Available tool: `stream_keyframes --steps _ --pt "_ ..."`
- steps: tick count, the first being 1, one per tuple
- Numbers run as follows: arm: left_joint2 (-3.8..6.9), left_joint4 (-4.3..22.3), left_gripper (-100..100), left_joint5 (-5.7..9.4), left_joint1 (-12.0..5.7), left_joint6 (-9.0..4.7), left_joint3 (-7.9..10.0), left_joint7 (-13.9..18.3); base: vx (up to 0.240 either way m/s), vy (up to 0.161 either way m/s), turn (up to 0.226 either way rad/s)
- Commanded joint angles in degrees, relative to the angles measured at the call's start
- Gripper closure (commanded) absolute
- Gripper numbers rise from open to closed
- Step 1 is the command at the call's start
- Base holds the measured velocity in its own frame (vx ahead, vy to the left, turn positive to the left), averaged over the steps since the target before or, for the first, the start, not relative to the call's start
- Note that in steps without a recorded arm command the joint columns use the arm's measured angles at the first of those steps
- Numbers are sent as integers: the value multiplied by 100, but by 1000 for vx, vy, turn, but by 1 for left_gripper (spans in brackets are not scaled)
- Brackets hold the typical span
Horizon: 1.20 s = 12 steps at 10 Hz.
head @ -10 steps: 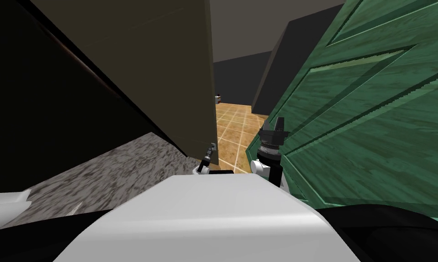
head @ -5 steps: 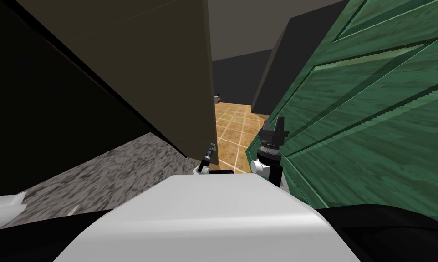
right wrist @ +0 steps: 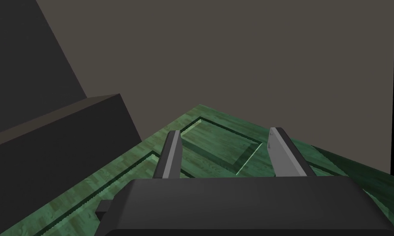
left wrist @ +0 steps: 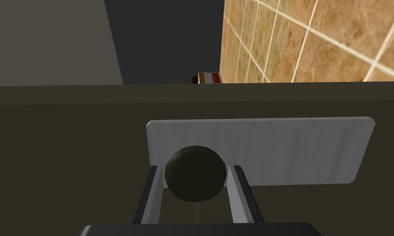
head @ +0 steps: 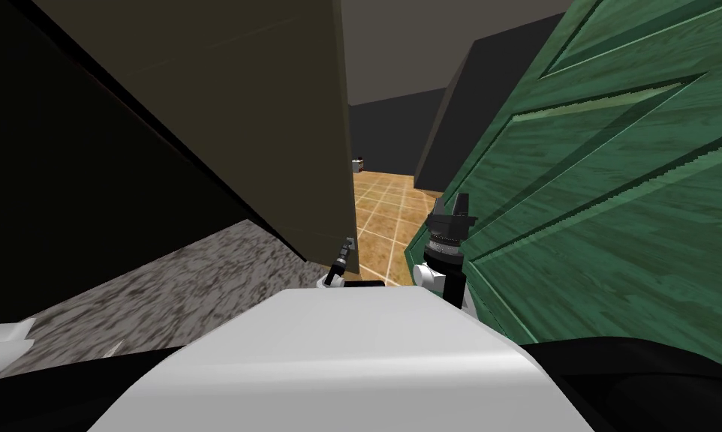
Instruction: Push the door open
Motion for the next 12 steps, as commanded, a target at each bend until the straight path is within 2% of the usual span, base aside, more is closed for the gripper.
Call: stream_keyframes --steps 1,9,10,11,12 --pt "52 62 100 41 -93 -63 140 -6 154 -97 44" --pt "178 170 100 198 -154 -96 708 -108 176 -100 62" --pt "178 170 100 198 -154 -96 708 -108 123 -52 48" --pt "154 35 -100 218 -85 -17 676 -149 -110 -61 60" --pt "148 28 -100 225 -80 -16 675 -151 -229 -21 65"
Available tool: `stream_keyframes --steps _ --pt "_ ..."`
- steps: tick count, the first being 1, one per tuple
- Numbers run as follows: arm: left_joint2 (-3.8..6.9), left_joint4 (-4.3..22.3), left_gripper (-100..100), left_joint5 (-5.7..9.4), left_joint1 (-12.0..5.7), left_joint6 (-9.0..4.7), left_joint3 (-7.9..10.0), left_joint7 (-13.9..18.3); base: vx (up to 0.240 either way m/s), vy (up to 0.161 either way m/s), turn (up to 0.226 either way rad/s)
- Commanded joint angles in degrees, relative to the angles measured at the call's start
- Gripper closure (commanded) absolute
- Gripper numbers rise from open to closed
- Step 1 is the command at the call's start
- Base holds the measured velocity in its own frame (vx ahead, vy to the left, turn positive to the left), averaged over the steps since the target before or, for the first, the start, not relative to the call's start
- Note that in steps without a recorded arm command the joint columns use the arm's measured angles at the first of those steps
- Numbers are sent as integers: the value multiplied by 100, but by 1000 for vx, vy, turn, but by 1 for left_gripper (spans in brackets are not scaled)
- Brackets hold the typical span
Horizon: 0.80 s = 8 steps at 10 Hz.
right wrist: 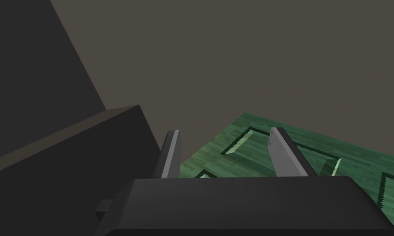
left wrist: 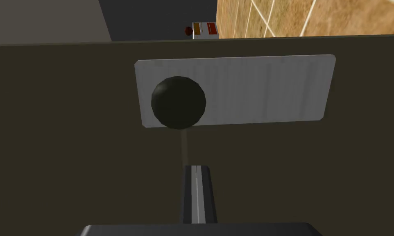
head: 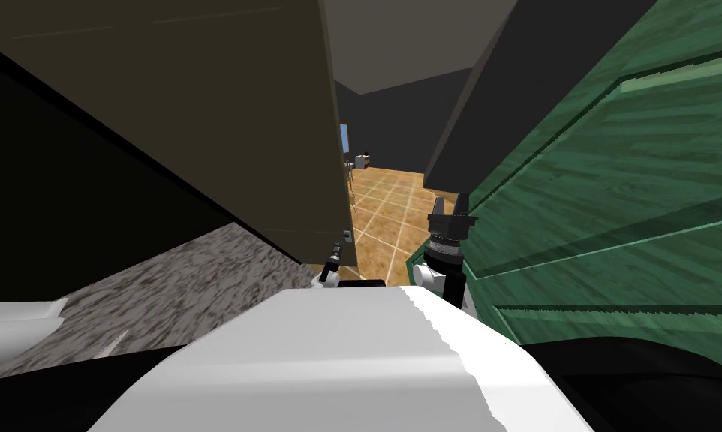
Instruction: Push the door open
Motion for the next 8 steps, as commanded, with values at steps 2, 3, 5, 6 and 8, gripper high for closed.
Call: stream_keyframes --steps 2,3,5,6,8 --pt "-58 -57 -100 40 37 18 -10 -20 -227 -34 42" --pt "-83 -73 -100 53 47 20 -13 -24 -257 -54 51" --pt "-97 -64 -100 60 40 15 -13 -18 -175 -42 29" --pt "-78 -53 -100 67 48 -15 -2 -21 81 -29 -32" --pt "-65 -37 -100 73 52 -50 10 -23 203 -41 -27"
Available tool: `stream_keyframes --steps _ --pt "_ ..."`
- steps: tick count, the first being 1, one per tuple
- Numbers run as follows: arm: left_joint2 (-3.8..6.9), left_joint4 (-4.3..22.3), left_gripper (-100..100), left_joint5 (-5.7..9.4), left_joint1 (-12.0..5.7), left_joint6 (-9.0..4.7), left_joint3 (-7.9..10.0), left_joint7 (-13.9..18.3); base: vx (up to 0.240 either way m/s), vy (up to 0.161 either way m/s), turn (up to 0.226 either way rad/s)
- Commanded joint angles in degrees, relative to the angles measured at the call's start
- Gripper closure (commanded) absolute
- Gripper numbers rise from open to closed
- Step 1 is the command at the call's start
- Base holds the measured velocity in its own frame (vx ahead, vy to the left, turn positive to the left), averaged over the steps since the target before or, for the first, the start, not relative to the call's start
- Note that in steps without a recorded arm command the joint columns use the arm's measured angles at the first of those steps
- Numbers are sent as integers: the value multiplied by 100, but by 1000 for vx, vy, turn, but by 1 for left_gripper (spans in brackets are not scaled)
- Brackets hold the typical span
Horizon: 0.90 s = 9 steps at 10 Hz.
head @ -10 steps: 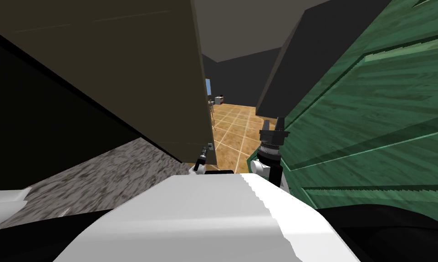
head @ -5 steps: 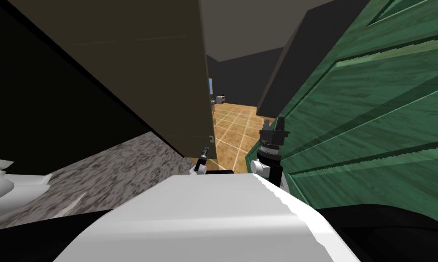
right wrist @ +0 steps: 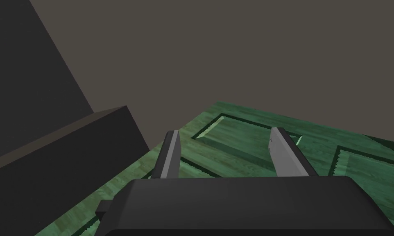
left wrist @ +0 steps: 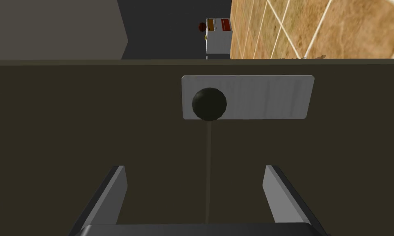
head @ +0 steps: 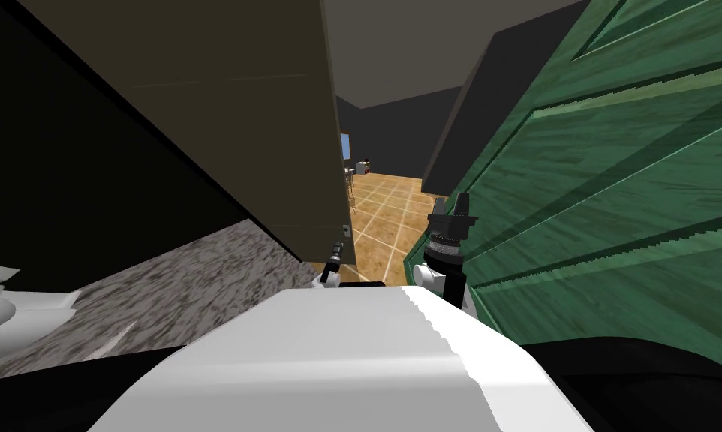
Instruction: Push the door open
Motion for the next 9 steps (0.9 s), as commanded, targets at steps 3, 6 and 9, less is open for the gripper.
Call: stream_keyframes --steps 3,6,9 --pt "7 35 -100 14 13 -91 31 -10 233 -33 -33" --pt "-3 42 -100 20 21 -121 44 -13 186 -31 -18" --pt "-3 42 100 20 21 -121 44 -13 -28 3 -7"
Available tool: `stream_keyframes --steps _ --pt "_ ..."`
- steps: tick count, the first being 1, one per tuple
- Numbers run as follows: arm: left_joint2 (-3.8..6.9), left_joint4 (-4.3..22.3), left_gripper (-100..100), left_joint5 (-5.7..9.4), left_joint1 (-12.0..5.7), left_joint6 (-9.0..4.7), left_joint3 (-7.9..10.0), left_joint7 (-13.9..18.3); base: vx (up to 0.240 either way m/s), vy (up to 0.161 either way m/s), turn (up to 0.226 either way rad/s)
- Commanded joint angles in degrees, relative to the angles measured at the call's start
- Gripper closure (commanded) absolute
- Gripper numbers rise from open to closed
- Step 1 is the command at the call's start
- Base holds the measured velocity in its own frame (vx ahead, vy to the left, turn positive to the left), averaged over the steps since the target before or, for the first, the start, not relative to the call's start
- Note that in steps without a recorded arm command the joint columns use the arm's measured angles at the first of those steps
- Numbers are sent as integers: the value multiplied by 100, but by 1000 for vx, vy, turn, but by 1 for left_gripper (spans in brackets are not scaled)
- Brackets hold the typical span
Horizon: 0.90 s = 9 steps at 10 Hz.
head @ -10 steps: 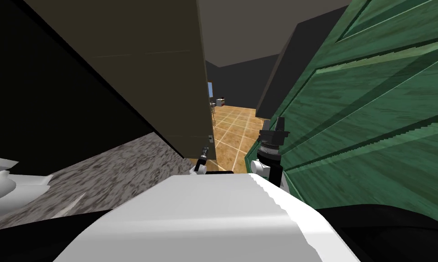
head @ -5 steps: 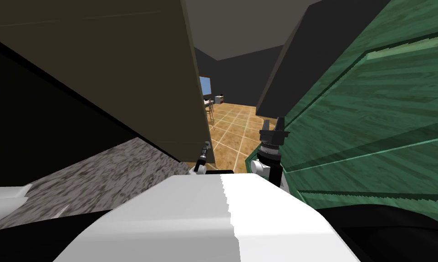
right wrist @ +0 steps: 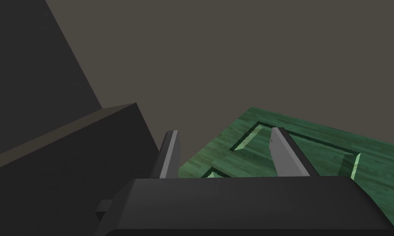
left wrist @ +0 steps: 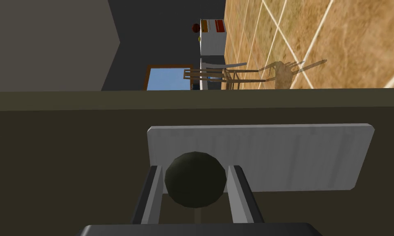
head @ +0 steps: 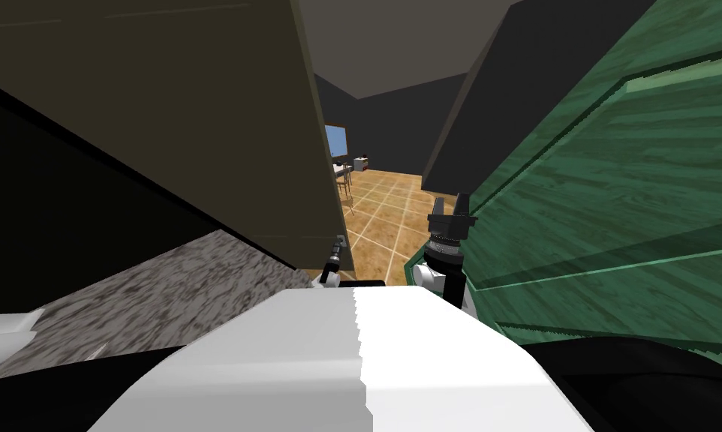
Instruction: Push the door open
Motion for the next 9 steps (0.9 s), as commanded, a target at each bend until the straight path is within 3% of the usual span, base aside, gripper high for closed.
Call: stream_keyframes --steps 1,3,6,8,9 --pt "-1 -1 100 1 6 -6 0 3 -15 2 2" --pt "-1 -1 100 1 6 -6 0 3 -4 0 1" --pt "64 52 100 82 -4 2 194 -42 174 -66 47" --pt "64 52 100 82 -4 2 194 -42 111 -22 8" --pt "91 74 100 129 -17 -2 306 -66 134 -48 35"
